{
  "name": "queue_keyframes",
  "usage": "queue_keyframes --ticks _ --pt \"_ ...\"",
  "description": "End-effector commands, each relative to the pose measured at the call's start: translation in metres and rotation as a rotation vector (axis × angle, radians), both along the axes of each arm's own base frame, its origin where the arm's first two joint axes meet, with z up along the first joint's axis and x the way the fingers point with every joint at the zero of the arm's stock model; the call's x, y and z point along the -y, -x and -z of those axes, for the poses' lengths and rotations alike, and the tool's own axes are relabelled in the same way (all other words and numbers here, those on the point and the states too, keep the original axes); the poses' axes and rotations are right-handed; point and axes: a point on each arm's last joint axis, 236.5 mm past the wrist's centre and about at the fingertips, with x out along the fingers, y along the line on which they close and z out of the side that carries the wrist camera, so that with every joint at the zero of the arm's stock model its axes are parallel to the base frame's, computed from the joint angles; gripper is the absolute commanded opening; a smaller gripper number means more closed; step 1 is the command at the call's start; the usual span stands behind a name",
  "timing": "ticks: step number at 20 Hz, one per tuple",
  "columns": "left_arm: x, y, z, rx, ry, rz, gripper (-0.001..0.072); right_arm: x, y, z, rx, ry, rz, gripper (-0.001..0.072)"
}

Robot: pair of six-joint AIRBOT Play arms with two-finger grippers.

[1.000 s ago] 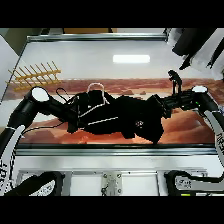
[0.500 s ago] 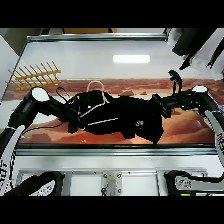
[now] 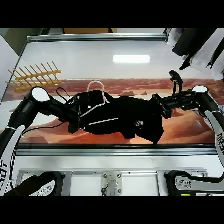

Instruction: Fold the clothes and pants, and hang the long-sleeved shirts on hangers.

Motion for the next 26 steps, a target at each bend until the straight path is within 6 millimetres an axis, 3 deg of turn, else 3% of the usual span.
queue_keyframes --ticks 1,2,3,4,16,23,26 --pt "0.000 -0.001 0.000 0.002 0.000 -0.002 0.0019 0.000 0.000 0.000 0.025 -0.005 -0.004 0.0027" --pt "0.000 -0.001 0.000 0.000 -0.001 -0.004 0.0030 0.000 0.000 0.000 0.026 -0.005 -0.004 0.0027" --pt "0.000 -0.001 0.000 -0.002 -0.001 -0.008 0.0191 0.000 0.000 0.000 0.025 -0.005 -0.004 0.0027" --pt "0.000 -0.002 0.000 -0.010 -0.004 -0.030 0.0287 0.000 0.000 0.000 0.026 -0.005 -0.004 0.0027" --pt "-0.004 -0.011 -0.007 -0.048 -0.008 -0.158 0.0287 0.000 -0.003 0.001 0.030 0.002 0.009 0.0023" --pt "-0.055 -0.035 -0.058 0.078 0.027 -0.425 0.0287 -0.001 -0.010 0.001 0.033 0.002 0.041 0.0024" --pt "-0.082 -0.049 -0.082 0.140 0.050 -0.600 0.0287 -0.005 -0.024 -0.030 0.063 -0.112 0.108 0.0023"
